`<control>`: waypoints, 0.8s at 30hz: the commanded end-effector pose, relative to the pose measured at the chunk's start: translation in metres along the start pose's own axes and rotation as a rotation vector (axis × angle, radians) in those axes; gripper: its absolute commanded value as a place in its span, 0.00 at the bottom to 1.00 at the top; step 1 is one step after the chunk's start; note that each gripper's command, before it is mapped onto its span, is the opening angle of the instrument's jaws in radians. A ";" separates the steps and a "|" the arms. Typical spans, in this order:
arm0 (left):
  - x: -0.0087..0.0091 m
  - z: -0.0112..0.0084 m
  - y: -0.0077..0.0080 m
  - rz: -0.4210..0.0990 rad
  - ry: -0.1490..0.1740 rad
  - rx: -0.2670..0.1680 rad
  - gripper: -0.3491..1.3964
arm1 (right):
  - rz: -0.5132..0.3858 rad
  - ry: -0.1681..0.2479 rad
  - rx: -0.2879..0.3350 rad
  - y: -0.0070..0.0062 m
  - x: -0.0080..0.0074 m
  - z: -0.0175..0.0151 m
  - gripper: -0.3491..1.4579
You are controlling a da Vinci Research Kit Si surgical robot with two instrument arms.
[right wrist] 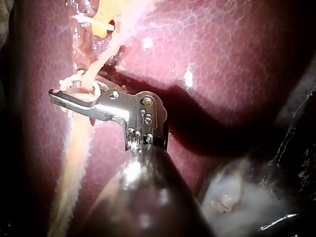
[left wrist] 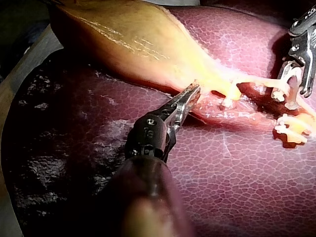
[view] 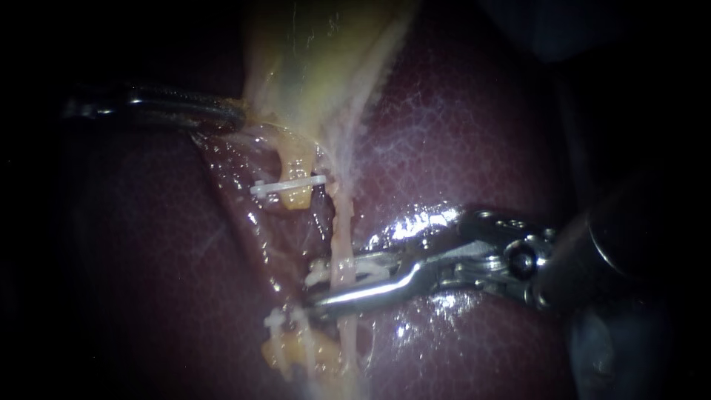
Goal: Clipping second clip right tube
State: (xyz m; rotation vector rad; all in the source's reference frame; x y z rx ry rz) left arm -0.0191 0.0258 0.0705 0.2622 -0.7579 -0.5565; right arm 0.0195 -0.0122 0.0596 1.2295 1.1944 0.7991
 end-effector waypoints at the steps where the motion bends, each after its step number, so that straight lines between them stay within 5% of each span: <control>1: 0.0000 0.0001 0.0000 0.000 0.000 0.000 0.00 | -0.001 -0.002 0.000 0.0001 0.0000 -0.0001 0.41; 7: 0.0000 0.0000 0.0000 0.000 0.000 0.000 0.00 | 0.011 -0.002 0.000 0.0005 0.0001 -0.0001 0.28; 14: 0.0000 0.0000 0.0000 0.000 0.000 0.000 0.00 | 0.021 -0.016 0.023 0.0007 0.0003 0.0001 0.01; 24: 0.0001 0.0000 0.0000 0.000 0.000 0.000 0.00 | 0.046 -0.017 0.027 0.0011 0.0009 -0.0001 0.00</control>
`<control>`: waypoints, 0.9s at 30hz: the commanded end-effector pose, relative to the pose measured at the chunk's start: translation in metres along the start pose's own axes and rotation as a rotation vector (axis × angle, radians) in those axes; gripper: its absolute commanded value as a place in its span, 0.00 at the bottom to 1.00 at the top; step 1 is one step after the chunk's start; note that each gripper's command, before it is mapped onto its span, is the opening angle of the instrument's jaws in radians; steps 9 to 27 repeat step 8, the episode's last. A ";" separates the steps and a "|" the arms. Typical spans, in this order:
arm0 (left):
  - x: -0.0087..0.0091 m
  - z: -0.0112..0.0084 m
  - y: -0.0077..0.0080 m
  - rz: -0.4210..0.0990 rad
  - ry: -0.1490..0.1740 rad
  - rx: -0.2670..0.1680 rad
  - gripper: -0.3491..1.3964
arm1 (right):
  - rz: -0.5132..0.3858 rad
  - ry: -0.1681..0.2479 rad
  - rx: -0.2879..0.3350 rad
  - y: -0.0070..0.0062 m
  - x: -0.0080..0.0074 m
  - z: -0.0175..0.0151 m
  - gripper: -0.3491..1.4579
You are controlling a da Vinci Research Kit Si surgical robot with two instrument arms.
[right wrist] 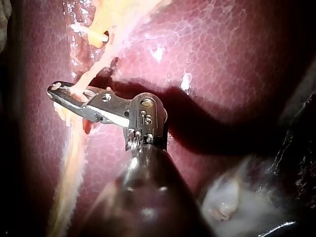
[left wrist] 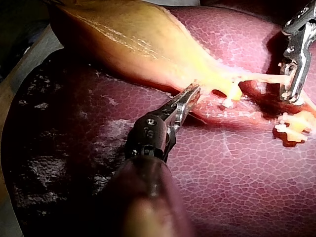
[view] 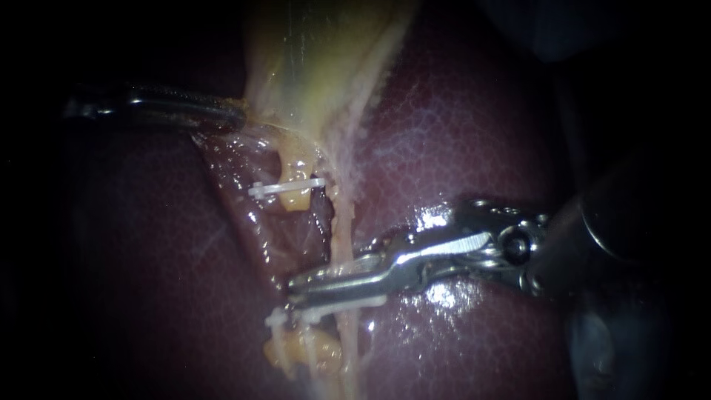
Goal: Clipping second clip right tube
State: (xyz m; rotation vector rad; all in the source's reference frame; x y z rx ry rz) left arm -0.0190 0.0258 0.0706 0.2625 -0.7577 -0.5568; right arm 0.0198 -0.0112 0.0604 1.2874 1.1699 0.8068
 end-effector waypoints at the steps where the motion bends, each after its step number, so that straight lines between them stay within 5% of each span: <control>1: 0.0000 0.0000 0.0000 0.001 0.000 0.000 0.00 | 0.000 0.000 0.000 0.0000 0.0000 -0.0001 0.00; 27: 0.0000 0.0000 0.0000 0.001 0.000 0.000 0.00 | -0.001 0.000 0.000 0.0004 0.0000 -0.0002 0.00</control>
